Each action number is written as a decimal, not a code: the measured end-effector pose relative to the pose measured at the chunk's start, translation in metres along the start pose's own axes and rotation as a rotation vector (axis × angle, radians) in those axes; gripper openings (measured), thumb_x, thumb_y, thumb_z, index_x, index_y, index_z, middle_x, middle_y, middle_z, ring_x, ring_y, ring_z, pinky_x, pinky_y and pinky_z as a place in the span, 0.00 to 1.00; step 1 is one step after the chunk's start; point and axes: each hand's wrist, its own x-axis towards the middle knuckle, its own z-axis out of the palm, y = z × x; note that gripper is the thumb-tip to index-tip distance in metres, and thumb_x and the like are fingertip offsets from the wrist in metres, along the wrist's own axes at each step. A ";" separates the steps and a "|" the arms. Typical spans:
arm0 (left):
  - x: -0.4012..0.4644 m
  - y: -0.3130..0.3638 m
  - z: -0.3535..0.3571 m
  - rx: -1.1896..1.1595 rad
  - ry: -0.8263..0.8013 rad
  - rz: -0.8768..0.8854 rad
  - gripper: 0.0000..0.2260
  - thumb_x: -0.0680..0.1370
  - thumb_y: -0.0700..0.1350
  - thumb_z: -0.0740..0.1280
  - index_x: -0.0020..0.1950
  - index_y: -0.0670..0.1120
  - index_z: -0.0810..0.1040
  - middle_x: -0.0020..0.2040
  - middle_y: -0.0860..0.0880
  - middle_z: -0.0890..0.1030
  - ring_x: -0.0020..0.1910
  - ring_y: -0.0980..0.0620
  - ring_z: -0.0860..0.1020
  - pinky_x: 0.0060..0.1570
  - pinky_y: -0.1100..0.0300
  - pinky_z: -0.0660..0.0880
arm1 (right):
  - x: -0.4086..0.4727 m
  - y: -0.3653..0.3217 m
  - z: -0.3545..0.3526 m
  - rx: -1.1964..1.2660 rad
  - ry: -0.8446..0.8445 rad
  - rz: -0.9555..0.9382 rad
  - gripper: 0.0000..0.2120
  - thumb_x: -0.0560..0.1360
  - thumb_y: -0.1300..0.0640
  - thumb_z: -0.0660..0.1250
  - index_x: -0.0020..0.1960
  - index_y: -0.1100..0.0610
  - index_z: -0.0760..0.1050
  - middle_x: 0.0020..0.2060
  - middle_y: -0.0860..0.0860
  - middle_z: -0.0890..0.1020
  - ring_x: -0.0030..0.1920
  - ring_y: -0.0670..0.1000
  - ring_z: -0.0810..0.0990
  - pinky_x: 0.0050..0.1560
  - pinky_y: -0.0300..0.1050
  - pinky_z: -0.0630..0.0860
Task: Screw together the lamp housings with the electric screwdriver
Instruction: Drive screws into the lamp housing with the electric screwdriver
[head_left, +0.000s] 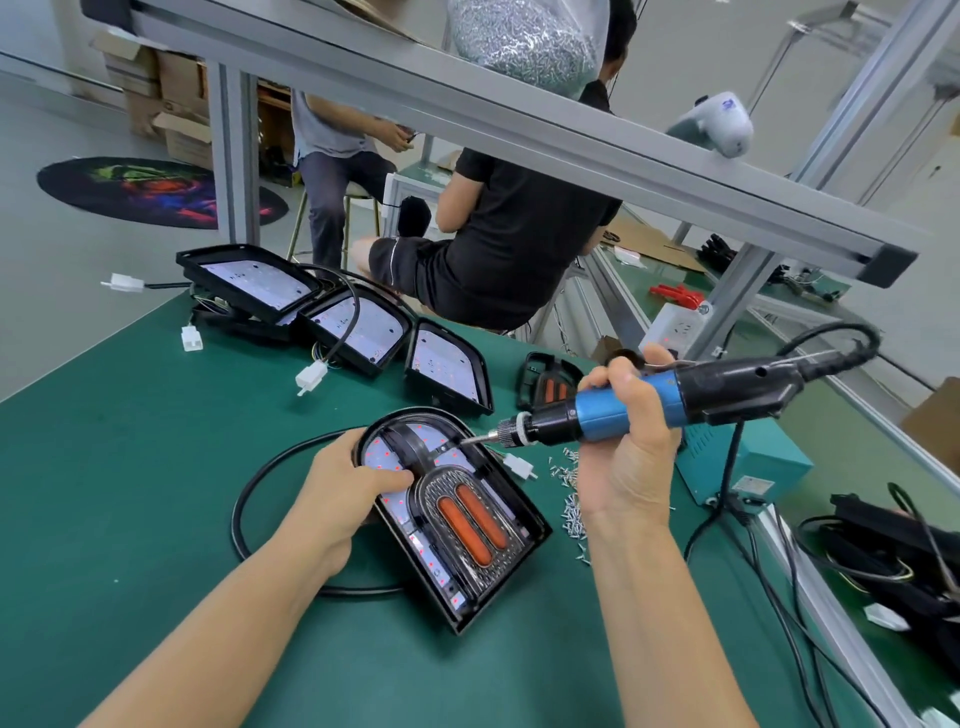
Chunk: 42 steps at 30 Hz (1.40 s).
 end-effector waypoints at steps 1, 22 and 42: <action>0.001 -0.001 -0.002 0.005 -0.003 -0.017 0.15 0.68 0.27 0.69 0.45 0.47 0.79 0.33 0.53 0.83 0.31 0.55 0.80 0.29 0.64 0.74 | -0.001 -0.002 -0.002 0.012 0.015 -0.013 0.15 0.72 0.69 0.64 0.54 0.54 0.70 0.34 0.47 0.76 0.35 0.47 0.76 0.44 0.41 0.76; 0.017 0.013 -0.020 0.829 -0.035 0.127 0.30 0.71 0.40 0.74 0.71 0.44 0.69 0.68 0.44 0.73 0.66 0.45 0.71 0.67 0.54 0.65 | -0.035 -0.060 -0.066 0.007 0.333 -0.130 0.15 0.76 0.70 0.61 0.48 0.50 0.72 0.33 0.48 0.73 0.32 0.46 0.75 0.42 0.40 0.76; -0.034 0.022 0.124 1.181 -0.485 0.757 0.09 0.77 0.43 0.64 0.52 0.53 0.82 0.50 0.53 0.82 0.51 0.50 0.77 0.51 0.58 0.72 | -0.060 -0.080 -0.108 0.159 0.428 0.026 0.11 0.75 0.66 0.60 0.45 0.51 0.73 0.30 0.46 0.72 0.29 0.45 0.73 0.38 0.37 0.76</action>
